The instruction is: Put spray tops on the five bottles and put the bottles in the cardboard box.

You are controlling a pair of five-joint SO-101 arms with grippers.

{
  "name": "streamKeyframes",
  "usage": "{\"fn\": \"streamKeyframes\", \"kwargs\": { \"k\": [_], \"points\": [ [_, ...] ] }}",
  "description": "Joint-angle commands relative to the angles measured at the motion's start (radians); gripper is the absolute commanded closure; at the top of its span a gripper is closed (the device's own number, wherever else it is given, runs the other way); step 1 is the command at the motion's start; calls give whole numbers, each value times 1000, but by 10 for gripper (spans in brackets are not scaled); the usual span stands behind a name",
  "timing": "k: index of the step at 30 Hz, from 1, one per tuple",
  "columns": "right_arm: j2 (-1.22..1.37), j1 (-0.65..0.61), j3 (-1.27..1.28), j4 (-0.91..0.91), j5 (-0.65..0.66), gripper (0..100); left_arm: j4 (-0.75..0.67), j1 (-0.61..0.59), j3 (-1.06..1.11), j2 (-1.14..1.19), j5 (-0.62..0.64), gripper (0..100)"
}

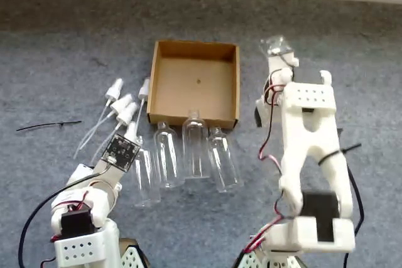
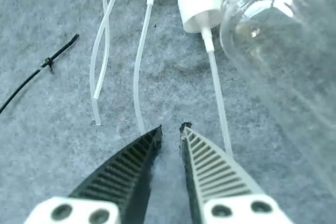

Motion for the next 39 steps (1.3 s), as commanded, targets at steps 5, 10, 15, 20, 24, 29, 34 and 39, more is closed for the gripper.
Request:
{"fn": "streamKeyframes", "kwargs": {
  "k": [5,10,15,20,24,29,34,39],
  "points": [
    [-427,-102,384,-236,-48,994,71,-116,-298,2,-75,842],
    [-590,-113,601,-289,-71,994,104,-117,-542,236,-72,849],
    [-657,-113,613,-285,-71,994,114,-110,-940,765,38,849],
    [-668,-110,653,-288,-74,994,121,-108,-1359,1280,163,846],
    [-670,-113,682,-291,-75,994,120,-81,-1647,1635,199,846],
    [-670,-113,685,-289,-75,994,133,5,-1994,2009,195,838],
    [-670,-113,685,-286,-75,994,199,50,-2328,2330,138,793],
    [-670,-113,687,-285,-75,994,207,62,-2623,2605,138,807]
  ]
}}
